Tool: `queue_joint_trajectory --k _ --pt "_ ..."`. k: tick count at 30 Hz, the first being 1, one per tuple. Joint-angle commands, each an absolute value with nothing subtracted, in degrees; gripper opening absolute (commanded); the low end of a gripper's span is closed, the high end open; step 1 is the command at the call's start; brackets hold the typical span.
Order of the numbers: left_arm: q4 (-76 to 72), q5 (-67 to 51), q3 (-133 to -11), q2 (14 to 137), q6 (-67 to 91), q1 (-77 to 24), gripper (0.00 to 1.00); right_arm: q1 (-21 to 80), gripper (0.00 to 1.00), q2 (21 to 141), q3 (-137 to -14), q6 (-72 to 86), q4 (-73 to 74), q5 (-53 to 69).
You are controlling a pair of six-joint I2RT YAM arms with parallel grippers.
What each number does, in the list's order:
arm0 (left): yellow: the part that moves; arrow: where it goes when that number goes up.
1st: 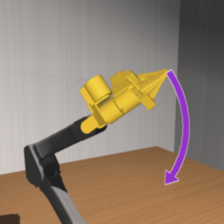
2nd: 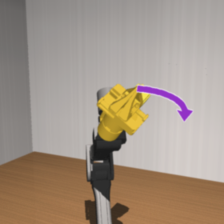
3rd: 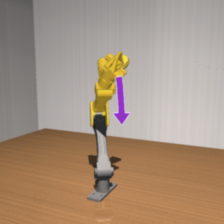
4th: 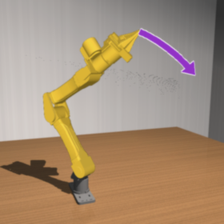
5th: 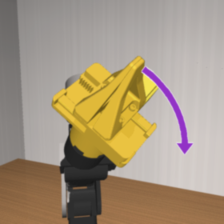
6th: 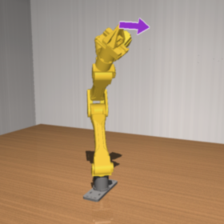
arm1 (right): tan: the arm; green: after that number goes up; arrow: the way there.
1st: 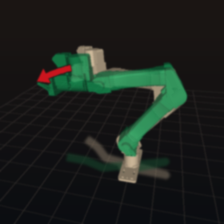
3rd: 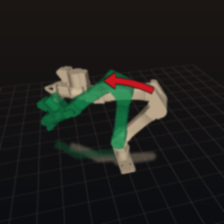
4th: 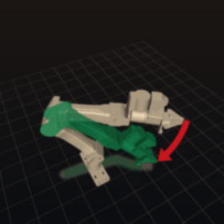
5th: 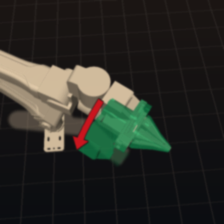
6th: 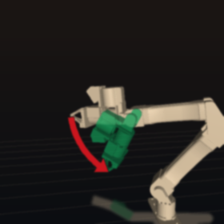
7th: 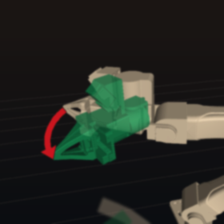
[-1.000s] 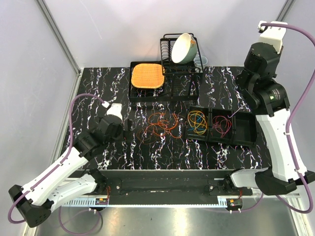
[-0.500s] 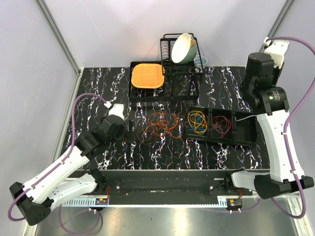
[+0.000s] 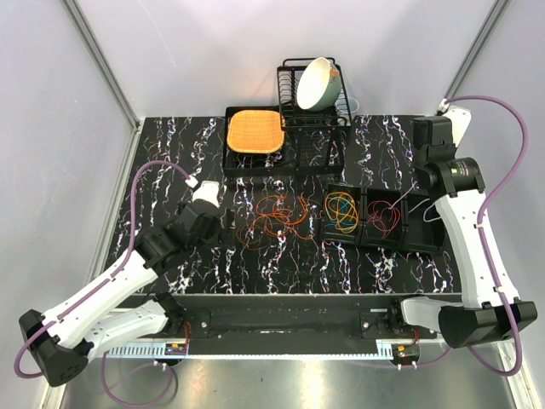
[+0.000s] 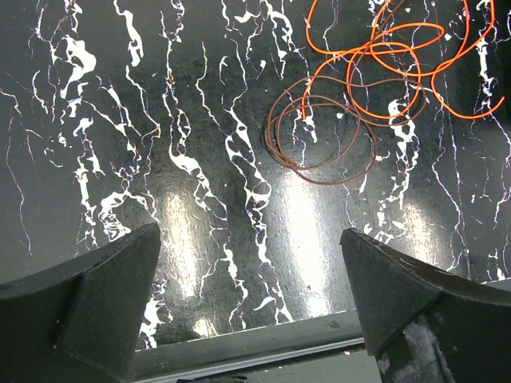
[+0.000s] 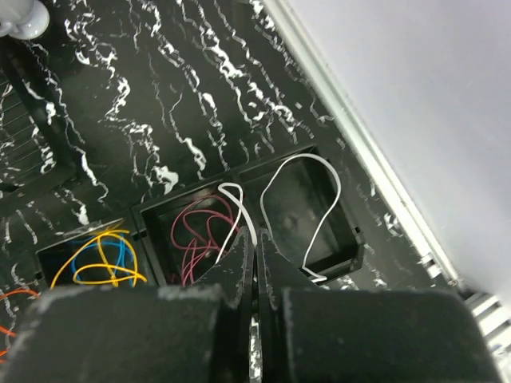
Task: Untangle the cables
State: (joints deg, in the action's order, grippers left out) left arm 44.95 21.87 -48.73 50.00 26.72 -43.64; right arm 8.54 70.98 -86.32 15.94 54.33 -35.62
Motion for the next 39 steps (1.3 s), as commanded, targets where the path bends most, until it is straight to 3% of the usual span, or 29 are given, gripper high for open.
queue_joint_trajectory --k 1,6,11,19,26,31,39 --pt "43.2 24.1 -48.9 49.6 26.1 -44.4 0.99 5.7 0.00 69.3 -84.8 20.5 52.0 -30.6" --pt "43.3 24.6 -48.9 49.2 26.1 -45.0 0.99 0.4 0.00 67.7 -80.7 23.8 48.3 -15.0" --pt "43.3 24.7 -49.0 49.2 25.7 -45.2 0.99 0.4 0.00 67.4 -80.4 26.2 45.7 -8.0" --pt "43.5 25.7 -49.0 48.3 25.8 -46.6 0.99 0.4 0.00 69.2 -81.3 24.2 49.6 -22.6" --pt "43.9 27.1 -49.0 48.3 25.9 -48.3 0.99 -7.3 0.00 71.2 -79.9 20.9 48.3 -29.3" --pt "43.9 27.6 -49.0 48.4 26.1 -48.8 0.99 -8.9 0.00 73.4 -79.5 21.6 47.3 -28.0" --pt "44.0 27.6 -49.1 49.0 26.1 -49.0 0.99 -9.1 0.00 73.0 -68.6 21.2 41.7 -27.5"
